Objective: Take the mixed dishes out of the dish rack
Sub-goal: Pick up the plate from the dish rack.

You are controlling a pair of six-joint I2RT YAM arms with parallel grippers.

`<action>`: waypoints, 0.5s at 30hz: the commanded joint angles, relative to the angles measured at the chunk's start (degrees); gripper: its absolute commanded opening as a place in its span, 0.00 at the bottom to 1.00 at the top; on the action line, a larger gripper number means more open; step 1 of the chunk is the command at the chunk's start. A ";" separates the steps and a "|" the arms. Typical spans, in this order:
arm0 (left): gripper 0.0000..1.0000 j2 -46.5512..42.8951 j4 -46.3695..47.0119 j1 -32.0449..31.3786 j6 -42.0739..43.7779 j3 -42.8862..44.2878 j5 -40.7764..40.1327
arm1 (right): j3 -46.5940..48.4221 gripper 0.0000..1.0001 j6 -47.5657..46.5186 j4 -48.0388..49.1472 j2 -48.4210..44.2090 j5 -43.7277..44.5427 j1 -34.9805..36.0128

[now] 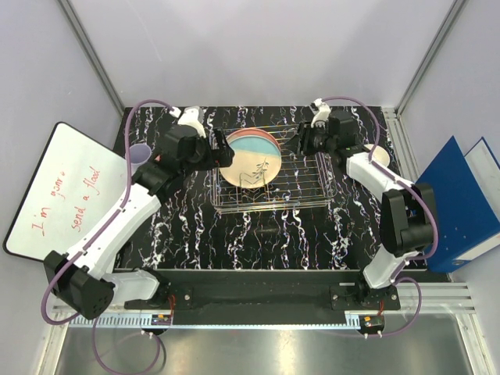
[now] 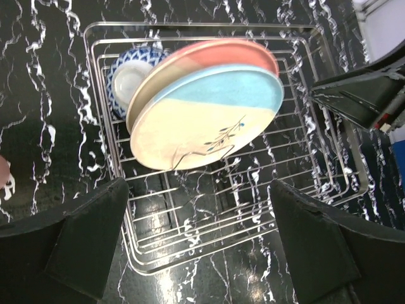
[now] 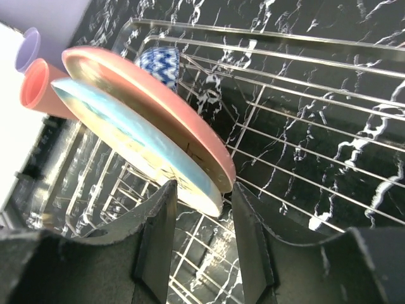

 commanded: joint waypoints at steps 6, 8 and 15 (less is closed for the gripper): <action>0.97 -1.81 2.97 0.29 0.39 -3.92 0.10 | 2.42 0.45 -5.16 8.24 4.12 1.73 6.32; 0.97 -2.08 2.97 0.29 0.48 -4.01 0.37 | 2.95 0.45 -5.25 8.42 4.56 1.13 6.50; 0.97 -2.52 2.88 0.29 0.83 -4.71 0.02 | 5.41 0.44 -9.37 5.44 7.11 1.91 6.50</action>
